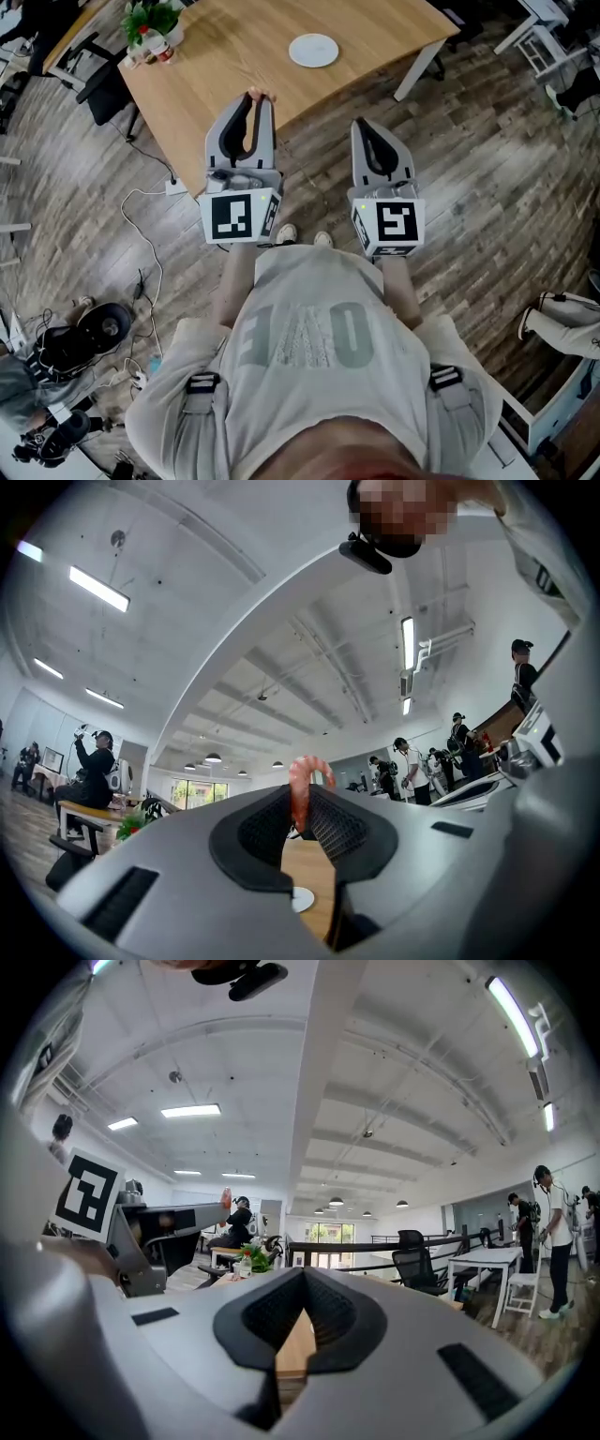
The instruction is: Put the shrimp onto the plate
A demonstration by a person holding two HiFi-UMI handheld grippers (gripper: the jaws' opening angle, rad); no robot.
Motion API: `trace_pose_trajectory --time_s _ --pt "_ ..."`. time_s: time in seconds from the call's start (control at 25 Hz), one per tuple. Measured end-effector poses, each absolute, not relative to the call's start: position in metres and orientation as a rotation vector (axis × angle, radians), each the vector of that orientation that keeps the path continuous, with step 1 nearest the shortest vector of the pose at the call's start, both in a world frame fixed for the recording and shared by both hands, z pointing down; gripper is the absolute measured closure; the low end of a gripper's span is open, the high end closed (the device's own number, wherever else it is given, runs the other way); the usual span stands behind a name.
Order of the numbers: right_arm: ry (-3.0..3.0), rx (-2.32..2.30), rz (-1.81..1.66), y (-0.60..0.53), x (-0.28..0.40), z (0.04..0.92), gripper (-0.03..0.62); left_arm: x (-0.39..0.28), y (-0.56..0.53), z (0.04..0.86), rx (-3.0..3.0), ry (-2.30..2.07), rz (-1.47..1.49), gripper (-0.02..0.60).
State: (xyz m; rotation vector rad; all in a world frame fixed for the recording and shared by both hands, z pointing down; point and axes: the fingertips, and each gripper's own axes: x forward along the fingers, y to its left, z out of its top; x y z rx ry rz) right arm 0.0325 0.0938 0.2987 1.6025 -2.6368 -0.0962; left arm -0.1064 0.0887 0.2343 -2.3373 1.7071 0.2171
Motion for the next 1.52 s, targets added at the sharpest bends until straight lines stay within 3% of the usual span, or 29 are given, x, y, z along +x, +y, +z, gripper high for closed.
trace_pose_trajectory --time_s 0.72,1.52 --pt "-2.666 1.561 -0.036 0.085 0.058 0.315 0.574 -0.098 0.085 0.241 -2.312 1.765 0.244 0.518" --pt "-2.601 1.609 -0.071 -0.098 0.038 0.297 0.574 -0.118 -0.114 0.237 -2.393 1.727 0.378 0.518"
